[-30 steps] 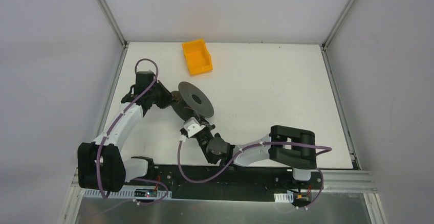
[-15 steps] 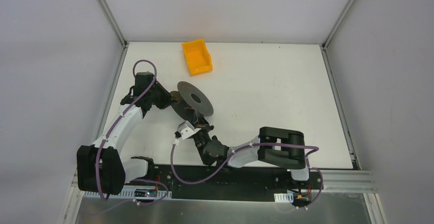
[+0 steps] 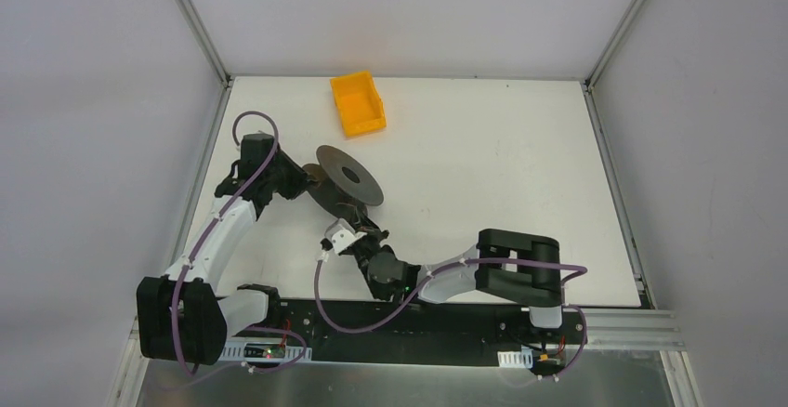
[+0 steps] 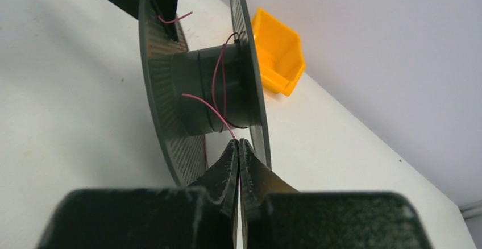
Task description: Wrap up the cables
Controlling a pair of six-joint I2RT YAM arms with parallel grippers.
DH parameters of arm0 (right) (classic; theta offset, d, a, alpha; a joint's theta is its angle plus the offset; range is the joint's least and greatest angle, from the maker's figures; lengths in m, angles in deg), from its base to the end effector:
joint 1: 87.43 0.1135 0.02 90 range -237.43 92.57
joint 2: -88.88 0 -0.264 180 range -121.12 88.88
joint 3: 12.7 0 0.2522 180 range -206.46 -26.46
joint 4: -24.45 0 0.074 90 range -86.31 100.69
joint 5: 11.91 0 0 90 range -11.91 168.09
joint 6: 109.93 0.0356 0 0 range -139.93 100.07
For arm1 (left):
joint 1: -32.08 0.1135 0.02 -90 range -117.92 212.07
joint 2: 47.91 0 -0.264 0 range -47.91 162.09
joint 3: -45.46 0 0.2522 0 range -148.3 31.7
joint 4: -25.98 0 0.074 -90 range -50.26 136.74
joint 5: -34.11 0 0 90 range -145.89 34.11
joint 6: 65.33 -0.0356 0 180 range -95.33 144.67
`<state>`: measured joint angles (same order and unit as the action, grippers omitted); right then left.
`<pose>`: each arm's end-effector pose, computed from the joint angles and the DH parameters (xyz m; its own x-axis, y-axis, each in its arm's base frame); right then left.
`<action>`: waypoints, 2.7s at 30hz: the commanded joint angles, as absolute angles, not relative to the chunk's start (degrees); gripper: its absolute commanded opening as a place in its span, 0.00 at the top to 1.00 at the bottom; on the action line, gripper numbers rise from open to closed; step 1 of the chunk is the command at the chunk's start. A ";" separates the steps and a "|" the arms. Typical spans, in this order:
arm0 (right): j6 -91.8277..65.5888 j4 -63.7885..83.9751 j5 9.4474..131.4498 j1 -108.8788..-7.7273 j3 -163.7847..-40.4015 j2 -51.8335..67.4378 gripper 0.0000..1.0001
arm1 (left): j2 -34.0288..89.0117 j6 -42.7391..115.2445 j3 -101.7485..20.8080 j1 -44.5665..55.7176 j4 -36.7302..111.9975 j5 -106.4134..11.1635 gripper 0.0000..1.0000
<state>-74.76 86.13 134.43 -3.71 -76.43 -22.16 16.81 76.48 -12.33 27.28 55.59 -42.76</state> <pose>0.0706 0.3711 0.1978 0.3939 -0.5626 -0.7268 -0.2443 0.6982 -0.6729 0.2434 -0.0286 0.2571 -0.5738 -0.7199 -0.3904 -0.3035 0.6297 -0.7151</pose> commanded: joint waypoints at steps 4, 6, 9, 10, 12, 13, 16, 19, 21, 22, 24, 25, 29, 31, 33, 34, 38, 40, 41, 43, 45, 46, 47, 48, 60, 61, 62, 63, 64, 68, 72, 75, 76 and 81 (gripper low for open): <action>-55.25 68.89 128.65 -5.34 -77.09 -13.71 1.00 | 13.45 78.97 -9.44 27.86 50.33 -43.32 1.00; -55.13 69.19 129.81 -5.47 -77.46 -13.84 1.00 | 12.78 80.30 -8.58 27.80 50.14 -44.00 1.00; -56.34 71.01 131.72 -5.68 -78.39 -14.77 1.00 | 12.12 82.48 -7.63 27.85 49.85 -44.24 1.00; -57.01 71.53 132.40 -5.69 -78.82 -15.10 1.00 | 11.99 83.36 -7.33 27.83 49.75 -44.42 1.00; -58.57 73.41 133.42 -5.65 -79.28 -15.71 1.00 | 11.58 84.87 -6.73 27.86 49.67 -44.72 1.00; -59.17 74.09 133.77 -5.69 -79.32 -15.97 1.00 | 11.45 85.42 -6.60 27.82 49.65 -44.79 1.00; -61.59 77.22 134.88 -5.67 -79.27 -16.73 1.00 | 10.92 86.63 -6.12 27.85 49.67 -45.14 1.00; -63.35 77.93 133.43 -5.69 -78.81 -16.60 1.00 | 10.15 86.73 -5.83 27.85 49.67 -45.84 1.00; -61.61 73.92 131.18 -5.89 -78.51 -14.88 1.00 | 10.17 86.37 -5.87 27.85 49.67 -45.76 1.00; -58.79 70.03 129.14 -6.18 -78.64 -13.59 1.00 | 10.19 86.34 -5.97 27.85 49.67 -45.60 1.00; -50.87 60.92 125.04 -6.94 -78.84 -10.69 1.00 | 10.11 86.44 -5.86 27.85 49.67 -45.49 1.00; -47.77 57.44 123.09 -7.34 -78.80 -9.49 1.00 | 9.91 86.39 -5.91 27.83 49.67 -45.60 1.00; -40.66 50.05 118.36 -8.29 -78.14 -6.47 1.00 | 9.08 86.02 -5.92 27.86 49.83 -46.07 1.00; -39.37 49.54 118.48 -8.43 -77.98 -6.31 1.00 | 8.69 86.09 -5.86 27.86 49.92 -46.26 1.00; -38.88 49.54 119.32 -8.50 -78.08 -6.47 1.00 | 8.34 86.33 -5.79 27.85 49.93 -46.45 1.00; -38.84 49.65 119.88 -8.50 -78.25 -6.68 1.00 | 8.16 86.49 -5.77 27.78 50.01 -46.54 1.00; -39.75 50.31 122.43 -8.59 -79.24 -7.33 1.00 | 7.49 87.19 -5.74 27.81 50.24 -46.95 1.00; -40.05 50.65 124.18 -8.75 -79.66 -7.55 1.00 | 7.16 87.43 -5.66 27.83 50.41 -47.32 1.00; -40.14 50.68 124.90 -8.83 -79.90 -7.60 1.00 | 6.98 87.56 -5.66 27.83 50.56 -47.54 1.00; -40.07 50.83 126.95 -9.01 -80.47 -7.85 1.00 | 6.63 88.11 -5.46 27.84 50.83 -48.03 1.00; -40.17 51.13 128.75 -9.03 -81.10 -8.34 1.00 | 6.45 88.74 -5.05 27.81 50.97 -48.23 1.00; -40.24 51.20 129.47 -9.03 -81.43 -8.67 1.00 | 6.48 88.90 -4.94 27.85 50.98 -48.28 1.00; -40.39 51.21 130.10 -9.03 -81.80 -8.87 1.00 | 6.49 89.00 -4.93 27.83 51.00 -48.30 1.00; -40.45 51.21 130.56 -9.05 -82.09 -9.15 1.00 | 6.54 89.01 -4.88 27.85 51.01 -48.32 1.00; -43.27 51.81 132.94 -8.97 -85.24 -12.18 1.00 | 6.03 91.00 -4.63 27.85 51.16 -48.57 1.00; -43.51 51.82 133.07 -8.99 -85.61 -12.50 1.00 | 5.97 91.30 -4.48 27.86 51.16 -48.49 1.00; -43.56 51.82 133.16 -8.97 -85.94 -12.80 1.00 | 5.89 91.62 -4.45 27.86 51.16 -48.44 1.00; -43.76 51.82 133.19 -8.95 -86.41 -13.19 1.00 | 5.88 91.79 -4.36 27.86 51.15 -48.35 1.00; -43.97 51.78 133.15 -8.94 -86.85 -13.57 1.00 | 5.83 92.00 -4.27 27.85 51.16 -48.34 1.00; -44.15 50.77 133.29 -8.95 -88.45 -15.22 1.00 | 5.56 92.35 -3.99 27.85 51.16 -48.44 1.00; -44.24 49.66 132.99 -8.96 -89.62 -16.56 1.00 | 5.35 92.26 -3.98 27.86 51.12 -48.45 1.00; -44.11 48.76 132.59 -8.94 -90.80 -17.25 1.00 | 5.34 92.17 -3.98 27.86 51.16 -48.43 1.00; -44.12 48.55 132.53 -8.95 -91.12 -17.47 1.00 | 5.31 92.17 -3.98 27.81 51.16 -48.37 1.00; -44.62 47.81 132.77 -8.94 -92.69 -18.74 1.00 | 5.24 92.09 -3.98 27.85 51.14 -48.54 1.00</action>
